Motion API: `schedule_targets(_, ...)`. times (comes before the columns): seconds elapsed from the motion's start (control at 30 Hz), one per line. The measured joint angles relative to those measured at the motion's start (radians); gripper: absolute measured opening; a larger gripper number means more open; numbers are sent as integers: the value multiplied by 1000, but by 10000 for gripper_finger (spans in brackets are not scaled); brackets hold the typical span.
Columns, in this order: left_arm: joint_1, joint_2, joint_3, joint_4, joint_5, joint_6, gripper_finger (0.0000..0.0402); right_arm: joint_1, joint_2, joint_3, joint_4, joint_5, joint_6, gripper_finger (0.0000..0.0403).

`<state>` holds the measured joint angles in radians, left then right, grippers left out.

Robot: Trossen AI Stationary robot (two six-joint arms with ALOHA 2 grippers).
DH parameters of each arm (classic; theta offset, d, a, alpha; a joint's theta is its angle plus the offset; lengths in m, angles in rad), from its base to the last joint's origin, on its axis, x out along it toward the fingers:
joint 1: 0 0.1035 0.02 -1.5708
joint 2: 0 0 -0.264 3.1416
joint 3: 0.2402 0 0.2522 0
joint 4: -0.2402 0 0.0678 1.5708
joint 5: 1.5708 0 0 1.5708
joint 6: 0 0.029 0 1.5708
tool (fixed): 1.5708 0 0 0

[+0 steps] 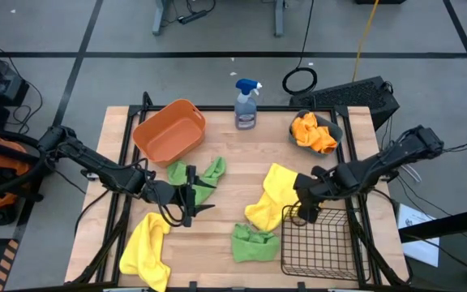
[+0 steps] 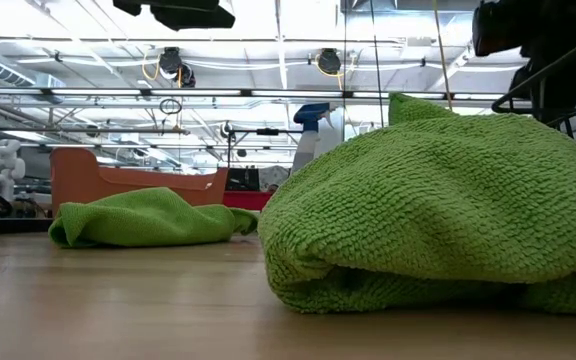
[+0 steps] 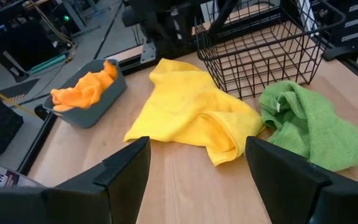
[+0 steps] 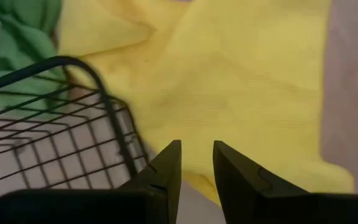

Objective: Sort microfiber towel by color & place in baskets
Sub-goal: Put the left green microfiber towel into the orange bin

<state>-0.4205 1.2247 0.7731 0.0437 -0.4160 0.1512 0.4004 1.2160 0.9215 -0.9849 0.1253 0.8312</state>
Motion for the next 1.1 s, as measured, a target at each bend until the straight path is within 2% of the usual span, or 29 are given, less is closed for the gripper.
schedule_targets(0.2,0,4,0,1,0,-16,270,63,0,0,70,-1,7,83)
schedule_targets(0.47,2,70,0,23,0,-16,270,137,0,0,115,11,52,83)
schedule_targets(0.6,2,103,0,62,1,-47,270,153,0,0,115,90,52,83)
schedule_targets(0.7,1,113,0,43,1,-94,270,153,0,0,115,190,52,83)
schedule_targets(0.87,-2,113,0,-44,-4,-272,270,152,2,0,142,319,16,83)
schedule_targets(0.93,-7,113,0,-101,-51,-353,270,152,7,0,169,345,-5,83)
schedule_targets(1.1,-21,113,0,-272,-273,-516,270,153,32,1,227,350,-96,83)
